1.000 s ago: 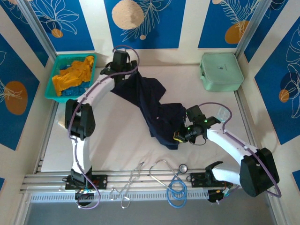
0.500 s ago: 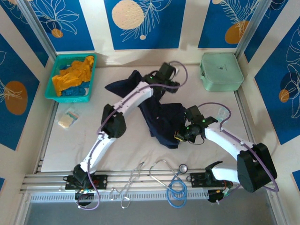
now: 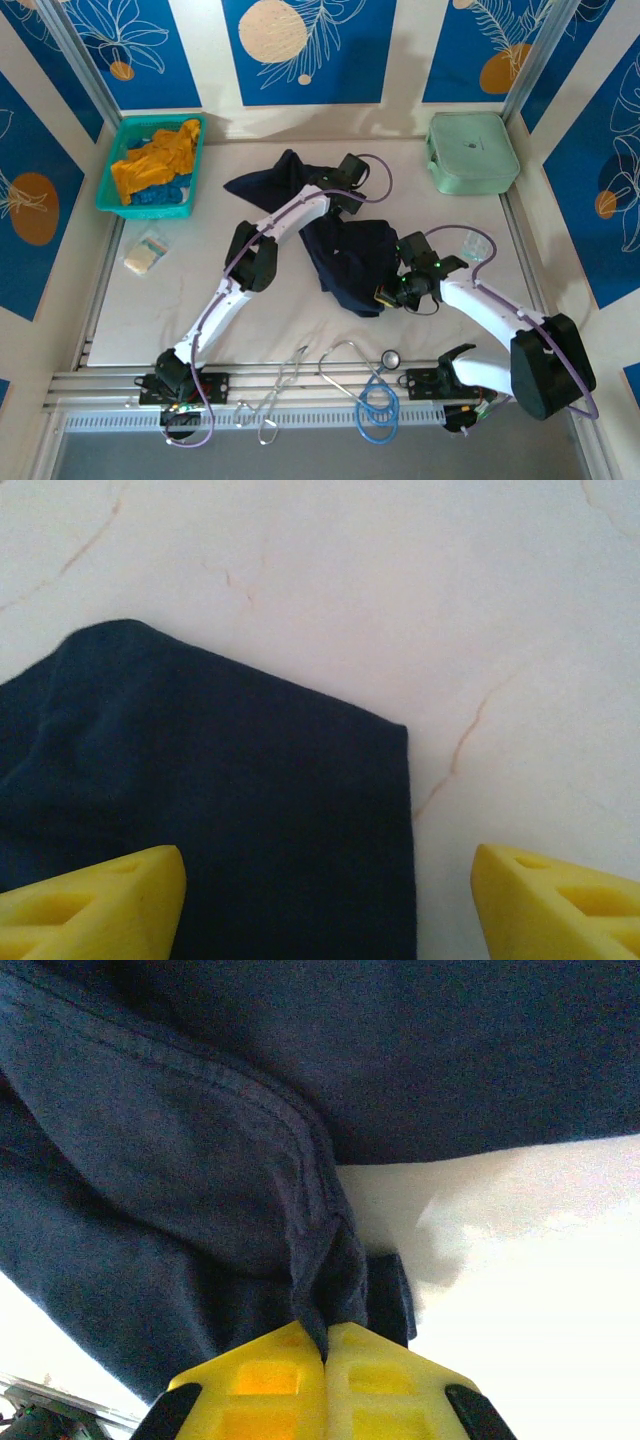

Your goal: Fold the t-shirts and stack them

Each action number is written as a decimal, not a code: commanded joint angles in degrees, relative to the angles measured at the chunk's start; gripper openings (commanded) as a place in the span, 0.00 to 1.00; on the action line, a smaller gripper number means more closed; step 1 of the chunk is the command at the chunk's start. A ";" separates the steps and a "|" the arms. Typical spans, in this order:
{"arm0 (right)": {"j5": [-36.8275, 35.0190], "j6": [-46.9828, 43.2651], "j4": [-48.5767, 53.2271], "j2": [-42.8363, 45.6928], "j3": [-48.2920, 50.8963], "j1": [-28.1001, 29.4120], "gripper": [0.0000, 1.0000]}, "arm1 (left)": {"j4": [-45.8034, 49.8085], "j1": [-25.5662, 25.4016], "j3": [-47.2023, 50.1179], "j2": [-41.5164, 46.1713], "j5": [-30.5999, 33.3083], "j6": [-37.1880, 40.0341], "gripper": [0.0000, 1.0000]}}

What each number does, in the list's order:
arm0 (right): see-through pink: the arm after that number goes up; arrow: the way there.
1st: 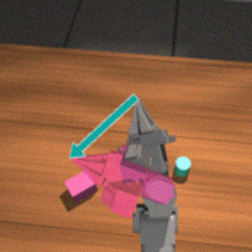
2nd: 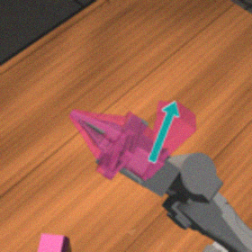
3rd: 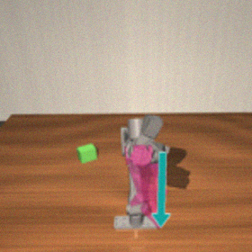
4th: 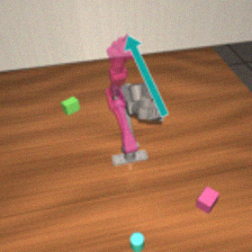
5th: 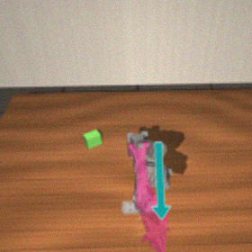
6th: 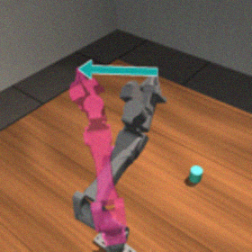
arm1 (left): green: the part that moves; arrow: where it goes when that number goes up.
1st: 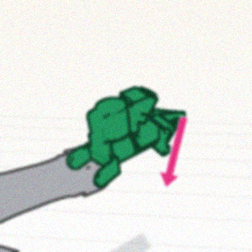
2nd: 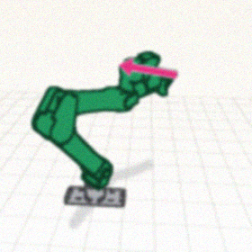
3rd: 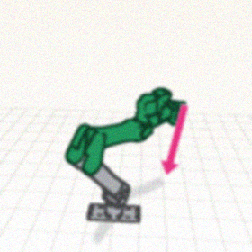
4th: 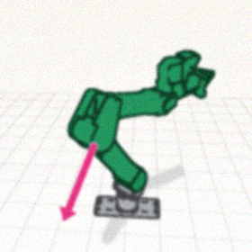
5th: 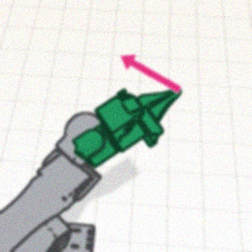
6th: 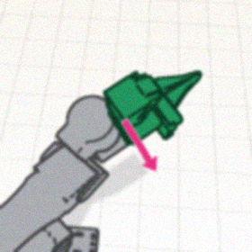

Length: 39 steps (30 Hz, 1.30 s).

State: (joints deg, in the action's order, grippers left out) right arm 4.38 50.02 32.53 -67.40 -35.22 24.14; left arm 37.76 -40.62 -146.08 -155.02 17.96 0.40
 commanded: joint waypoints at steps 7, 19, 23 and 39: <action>-0.16 0.28 0.96 -0.21 0.04 -0.41 0.00 | 1.64 2.31 -2.19 -1.77 -4.96 -0.67 0.76; 0.98 0.16 -0.62 -0.92 -0.27 -0.59 0.00 | 17.79 5.54 -3.77 -5.19 -12.91 -6.29 0.63; 0.87 0.32 -0.29 0.21 0.01 -0.59 0.00 | 19.30 7.01 -3.77 -5.88 -14.79 -8.43 0.47; 0.22 -1.78 0.78 3.94 -0.45 -6.65 0.00 | 7.94 8.29 -0.40 13.86 -19.86 -13.83 0.00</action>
State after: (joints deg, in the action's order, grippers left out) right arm 4.49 49.52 32.38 -64.18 -34.74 19.51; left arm 47.66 -32.99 -145.51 -152.22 -1.10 -11.99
